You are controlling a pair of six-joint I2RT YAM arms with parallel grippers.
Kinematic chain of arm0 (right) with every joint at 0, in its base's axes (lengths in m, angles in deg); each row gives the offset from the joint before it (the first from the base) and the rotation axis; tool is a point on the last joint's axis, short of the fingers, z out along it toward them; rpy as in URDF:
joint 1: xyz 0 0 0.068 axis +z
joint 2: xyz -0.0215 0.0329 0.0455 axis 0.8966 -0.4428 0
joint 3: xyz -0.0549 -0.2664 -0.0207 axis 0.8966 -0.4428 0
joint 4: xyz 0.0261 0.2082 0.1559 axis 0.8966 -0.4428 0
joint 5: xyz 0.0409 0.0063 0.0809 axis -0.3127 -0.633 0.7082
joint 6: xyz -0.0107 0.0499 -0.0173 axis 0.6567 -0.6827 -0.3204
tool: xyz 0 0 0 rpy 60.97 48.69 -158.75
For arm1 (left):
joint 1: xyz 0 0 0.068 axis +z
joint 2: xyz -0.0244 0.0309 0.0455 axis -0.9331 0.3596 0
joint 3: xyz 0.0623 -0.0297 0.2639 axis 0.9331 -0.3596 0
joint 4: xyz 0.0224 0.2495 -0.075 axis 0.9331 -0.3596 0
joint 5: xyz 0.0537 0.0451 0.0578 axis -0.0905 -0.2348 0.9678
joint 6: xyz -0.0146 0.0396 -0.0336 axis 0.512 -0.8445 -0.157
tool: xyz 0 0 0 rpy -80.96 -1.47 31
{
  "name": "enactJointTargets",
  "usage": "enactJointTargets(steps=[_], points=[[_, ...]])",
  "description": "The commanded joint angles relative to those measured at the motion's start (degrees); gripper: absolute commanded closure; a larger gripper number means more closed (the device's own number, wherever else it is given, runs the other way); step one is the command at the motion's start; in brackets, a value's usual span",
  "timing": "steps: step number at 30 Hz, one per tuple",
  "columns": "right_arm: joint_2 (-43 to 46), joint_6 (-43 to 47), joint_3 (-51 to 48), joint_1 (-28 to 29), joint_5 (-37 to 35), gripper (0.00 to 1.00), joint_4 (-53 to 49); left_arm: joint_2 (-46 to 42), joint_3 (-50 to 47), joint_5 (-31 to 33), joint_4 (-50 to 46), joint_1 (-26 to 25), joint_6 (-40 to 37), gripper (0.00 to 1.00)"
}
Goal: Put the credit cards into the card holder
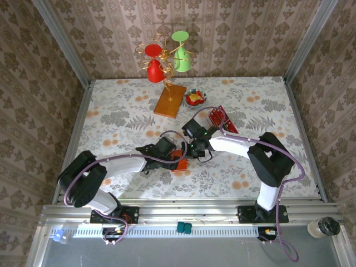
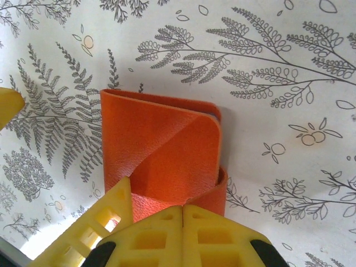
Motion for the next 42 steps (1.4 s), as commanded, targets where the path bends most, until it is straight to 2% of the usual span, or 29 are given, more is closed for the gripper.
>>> enactJointTargets(steps=[1,15,28,42], points=[[-0.7,-1.2,-0.4,0.4,1.9,1.00,1.7,1.9,-1.2,1.6,-3.5,-0.3,0.2,0.00],[-3.4,-2.0,-1.4,1.1,2.4,1.00,3.6,2.2,-1.3,1.8,-3.5,-0.5,0.4,0.00],[-2.3,-4.4,-7.3,1.4,1.8,1.00,6.7,2.6,-0.9,1.8,-3.5,-0.6,0.4,0.00],[0.3,-6.6,-13.0,3.1,-2.2,1.00,7.8,3.2,-0.6,1.4,-3.5,-0.6,0.7,0.00]])
